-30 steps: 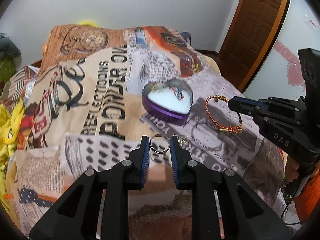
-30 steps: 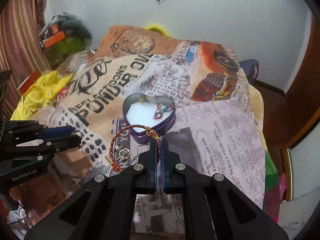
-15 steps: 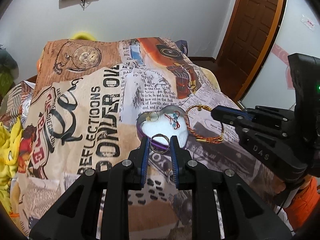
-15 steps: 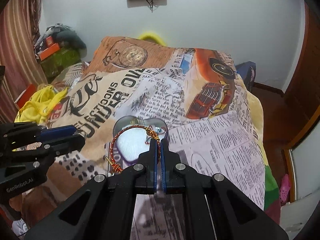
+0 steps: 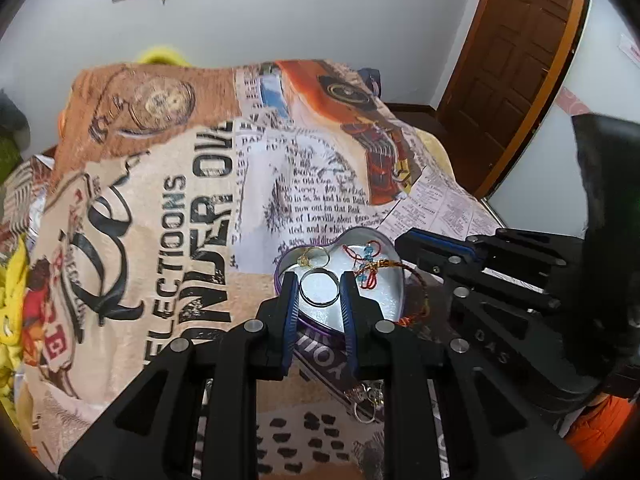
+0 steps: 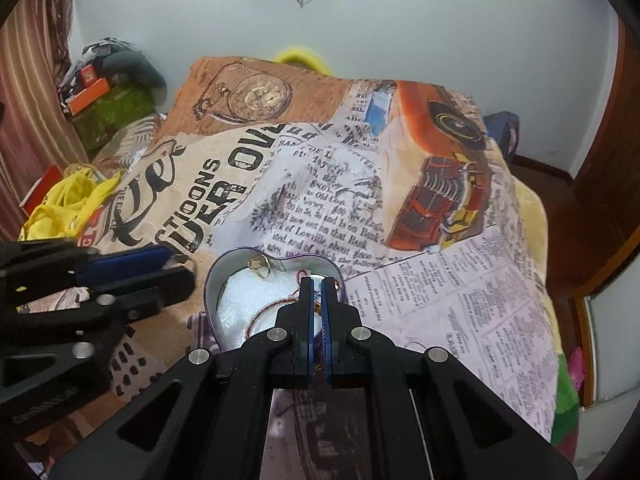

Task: Organize jewelry
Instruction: 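Carry the charm bracelet with the right tool while the left tool carries the silver ring toward the tin, then open both tools over the heart tin, dropping the ring and charm bracelet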

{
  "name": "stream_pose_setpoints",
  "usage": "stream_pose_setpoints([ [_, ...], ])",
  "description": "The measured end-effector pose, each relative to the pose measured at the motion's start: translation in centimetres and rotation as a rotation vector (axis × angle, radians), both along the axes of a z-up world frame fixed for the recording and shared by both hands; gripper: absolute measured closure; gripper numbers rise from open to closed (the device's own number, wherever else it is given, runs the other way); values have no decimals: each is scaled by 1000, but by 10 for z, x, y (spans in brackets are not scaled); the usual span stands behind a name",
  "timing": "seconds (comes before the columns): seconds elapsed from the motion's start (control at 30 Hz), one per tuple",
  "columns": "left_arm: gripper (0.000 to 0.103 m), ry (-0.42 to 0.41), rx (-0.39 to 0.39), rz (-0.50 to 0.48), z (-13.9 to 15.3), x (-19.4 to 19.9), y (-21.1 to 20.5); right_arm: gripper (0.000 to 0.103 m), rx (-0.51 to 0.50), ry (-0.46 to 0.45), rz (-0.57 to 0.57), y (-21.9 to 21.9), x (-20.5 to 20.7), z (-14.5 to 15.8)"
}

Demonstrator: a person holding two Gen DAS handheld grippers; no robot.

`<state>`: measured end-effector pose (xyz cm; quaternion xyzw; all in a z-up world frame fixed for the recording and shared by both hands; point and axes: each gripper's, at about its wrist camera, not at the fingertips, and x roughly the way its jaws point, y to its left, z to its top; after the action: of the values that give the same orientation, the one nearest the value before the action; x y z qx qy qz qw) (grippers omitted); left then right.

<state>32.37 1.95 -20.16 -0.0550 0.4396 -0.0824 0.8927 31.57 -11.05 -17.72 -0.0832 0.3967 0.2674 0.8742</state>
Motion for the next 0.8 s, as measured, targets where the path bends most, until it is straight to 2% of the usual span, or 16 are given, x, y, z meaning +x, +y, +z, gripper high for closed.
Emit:
stream_pose_setpoints([
  [0.2,83,48,-26,-18,-16,7,0,100,6,25,22,2,6,-4],
  [0.63,83,65,-13,-43,-17,9,-7,98,32,68,28,-12,-1,5],
  [0.8,83,62,-15,-40,-11,-1,-6,97,2,46,6,-19,-9,10],
])
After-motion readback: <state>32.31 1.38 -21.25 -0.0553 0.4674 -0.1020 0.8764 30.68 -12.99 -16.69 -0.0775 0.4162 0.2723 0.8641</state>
